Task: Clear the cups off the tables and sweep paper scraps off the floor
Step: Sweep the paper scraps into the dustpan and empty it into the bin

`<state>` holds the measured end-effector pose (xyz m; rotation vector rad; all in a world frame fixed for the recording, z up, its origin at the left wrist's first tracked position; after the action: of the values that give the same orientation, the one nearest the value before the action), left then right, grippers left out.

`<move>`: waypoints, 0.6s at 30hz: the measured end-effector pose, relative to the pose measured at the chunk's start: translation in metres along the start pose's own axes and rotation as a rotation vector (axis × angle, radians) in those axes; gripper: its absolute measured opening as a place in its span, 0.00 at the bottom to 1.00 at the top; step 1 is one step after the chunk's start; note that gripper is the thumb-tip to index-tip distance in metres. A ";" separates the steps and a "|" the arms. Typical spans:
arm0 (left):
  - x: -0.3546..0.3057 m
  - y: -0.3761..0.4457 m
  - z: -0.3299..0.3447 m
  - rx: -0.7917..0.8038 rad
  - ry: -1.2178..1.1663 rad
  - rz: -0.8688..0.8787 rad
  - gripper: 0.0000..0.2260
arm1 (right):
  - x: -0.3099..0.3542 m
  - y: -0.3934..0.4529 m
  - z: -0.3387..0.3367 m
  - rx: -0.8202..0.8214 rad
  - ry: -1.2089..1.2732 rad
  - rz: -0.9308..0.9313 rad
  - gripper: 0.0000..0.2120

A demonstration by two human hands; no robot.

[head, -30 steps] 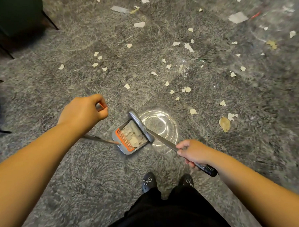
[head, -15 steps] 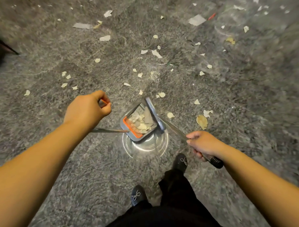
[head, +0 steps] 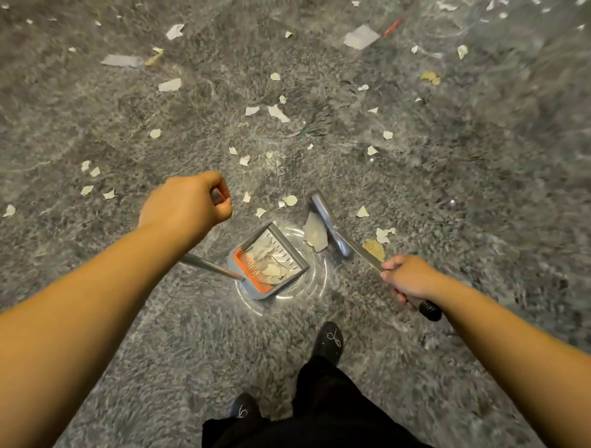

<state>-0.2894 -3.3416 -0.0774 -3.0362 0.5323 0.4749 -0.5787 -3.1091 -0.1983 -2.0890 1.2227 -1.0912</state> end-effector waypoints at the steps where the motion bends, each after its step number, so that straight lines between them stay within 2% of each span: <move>1: -0.005 0.007 0.003 0.008 0.012 0.003 0.04 | 0.001 0.011 -0.004 0.001 -0.010 0.010 0.16; 7: -0.028 0.033 0.019 0.030 0.055 0.031 0.02 | 0.006 0.057 -0.010 0.035 -0.215 0.018 0.16; 12: -0.031 0.048 0.022 0.019 0.076 0.027 0.03 | 0.018 0.063 0.003 0.121 -0.328 -0.082 0.18; 18: -0.027 0.048 0.023 0.005 0.095 0.037 0.03 | 0.029 0.043 0.034 0.260 -0.286 -0.110 0.18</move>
<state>-0.3363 -3.3760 -0.0894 -3.0616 0.5936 0.3315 -0.5633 -3.1547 -0.2374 -2.0419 0.7940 -0.9041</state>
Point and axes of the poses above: each hand's wrist, its own y-axis towards the middle knuckle, its own z-axis out of the palm, x = y × z, the point moved 8 cm from there along y, towards the middle knuckle, and after that the axes turned 12 degrees about -x, right-handed, at the moved point
